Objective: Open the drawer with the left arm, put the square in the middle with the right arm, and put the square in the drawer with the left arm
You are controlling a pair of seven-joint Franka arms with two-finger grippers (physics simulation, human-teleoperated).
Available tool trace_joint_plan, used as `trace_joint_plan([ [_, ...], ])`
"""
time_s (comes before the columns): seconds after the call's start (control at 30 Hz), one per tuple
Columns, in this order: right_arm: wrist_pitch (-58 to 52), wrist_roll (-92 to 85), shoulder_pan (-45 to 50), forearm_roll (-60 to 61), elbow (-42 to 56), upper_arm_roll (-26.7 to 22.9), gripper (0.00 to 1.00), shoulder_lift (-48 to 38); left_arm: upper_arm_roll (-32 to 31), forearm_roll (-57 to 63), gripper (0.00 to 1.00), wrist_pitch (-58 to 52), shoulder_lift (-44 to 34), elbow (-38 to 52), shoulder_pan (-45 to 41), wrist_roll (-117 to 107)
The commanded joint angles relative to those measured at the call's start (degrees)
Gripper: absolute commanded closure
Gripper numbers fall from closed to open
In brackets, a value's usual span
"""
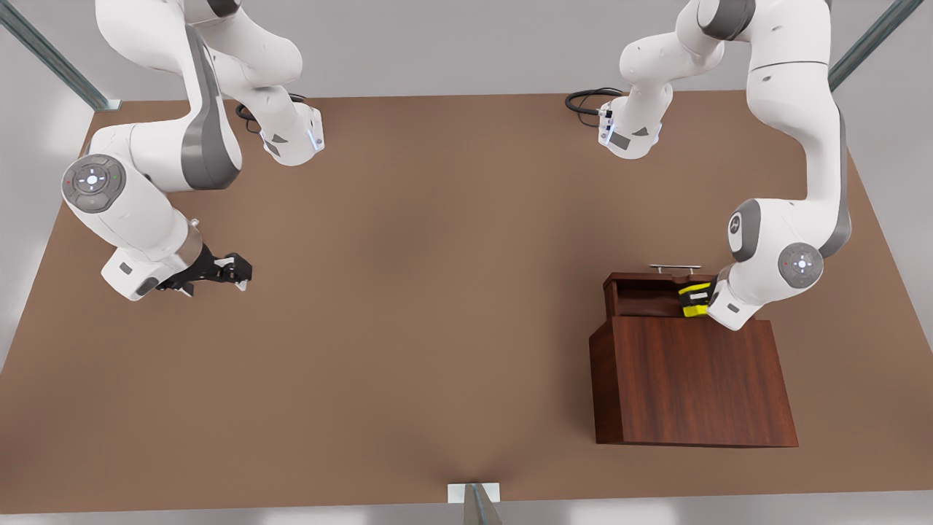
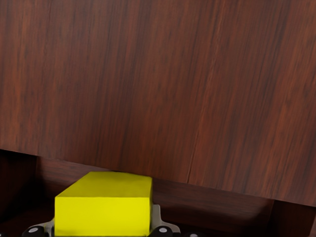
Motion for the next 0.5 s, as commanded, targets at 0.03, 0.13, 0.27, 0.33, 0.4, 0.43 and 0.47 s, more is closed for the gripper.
trace_joint_plan([
  [0.03, 0.00, 0.09, 0.24, 0.00, 0.00, 0.00, 0.00, 0.00, -0.06, -0.02, 0.00, -0.09, 0.02, -0.09, 0.02, -0.22],
  [0.13, 0.00, 0.09, -0.03, 0.00, 0.00, 0.00, 0.00, 0.00, -0.06, -0.10, 0.00, -0.96, 0.02, 0.00, 0.02, -0.66],
  [0.27, 0.00, 0.09, -0.12, 0.00, 0.00, 0.00, 0.00, 0.00, -5.51, -0.89, 0.00, -14.32, -7.00, 9.31, -1.12, -2.86],
  [0.33, 0.00, 0.09, -0.03, 0.00, 0.00, 0.00, 0.00, 0.00, -5.51, -0.37, 0.00, -27.94, -8.50, 18.63, -3.05, -1.98],
  [0.4, 0.00, 0.09, 0.06, 0.00, 0.00, 0.00, 0.00, 0.00, -5.25, -0.45, 0.00, -33.75, -7.36, 23.55, -5.34, -2.86],
  [0.43, 0.00, 0.00, -0.03, 0.00, 0.00, 0.00, 0.00, 0.00, -5.25, -0.45, 0.00, -33.92, -7.27, 23.99, -5.34, -2.86],
  [0.47, 0.00, 0.00, -0.20, 0.00, 0.00, 0.00, 0.00, 0.00, -5.25, -0.28, 0.00, -33.93, -7.19, 24.00, -5.34, -2.86],
])
